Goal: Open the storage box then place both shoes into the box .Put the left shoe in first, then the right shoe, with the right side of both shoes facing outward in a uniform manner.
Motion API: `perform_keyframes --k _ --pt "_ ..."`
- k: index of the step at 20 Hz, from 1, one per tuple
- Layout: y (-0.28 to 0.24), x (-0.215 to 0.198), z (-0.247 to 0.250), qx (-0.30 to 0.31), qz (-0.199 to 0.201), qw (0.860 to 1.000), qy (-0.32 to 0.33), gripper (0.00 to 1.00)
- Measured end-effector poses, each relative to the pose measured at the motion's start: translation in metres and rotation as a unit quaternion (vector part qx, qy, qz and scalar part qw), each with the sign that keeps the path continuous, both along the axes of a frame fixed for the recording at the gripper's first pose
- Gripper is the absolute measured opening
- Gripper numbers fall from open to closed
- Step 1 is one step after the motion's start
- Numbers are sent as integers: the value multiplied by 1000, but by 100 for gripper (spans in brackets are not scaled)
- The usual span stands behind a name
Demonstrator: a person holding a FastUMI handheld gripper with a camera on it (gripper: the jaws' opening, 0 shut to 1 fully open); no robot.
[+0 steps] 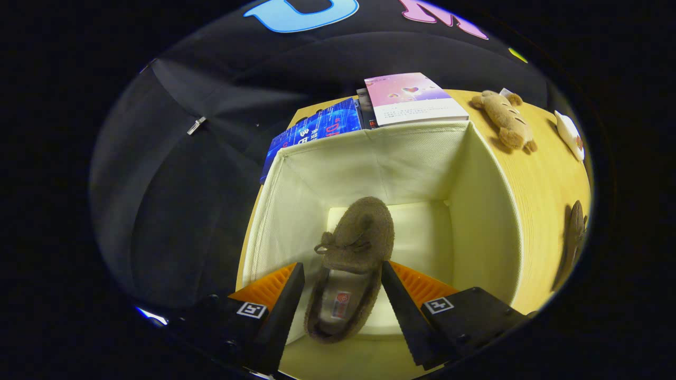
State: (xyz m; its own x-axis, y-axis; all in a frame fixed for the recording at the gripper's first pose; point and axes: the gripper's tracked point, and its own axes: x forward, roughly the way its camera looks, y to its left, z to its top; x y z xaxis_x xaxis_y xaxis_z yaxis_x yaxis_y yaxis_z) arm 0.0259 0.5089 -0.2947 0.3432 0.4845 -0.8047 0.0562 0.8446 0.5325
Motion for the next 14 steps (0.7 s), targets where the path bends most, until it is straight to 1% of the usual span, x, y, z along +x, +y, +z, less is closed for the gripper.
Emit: perform_keyframes --k 2,4,6,8,9,10,12,14 --pt "-5 -3 3 -2 11 1000 -14 95" --pt "-13 -6 13 6 18 999 -31 96" --pt "-20 -8 29 31 27 998 -52 96" --pt "-36 -11 46 48 38 995 -76 93" --pt "-49 -12 50 46 41 994 -91 93" --pt "-65 -13 62 50 45 992 -109 97" --pt "-94 -17 72 50 47 988 -136 97" --pt "-137 -24 74 34 38 987 -153 97"
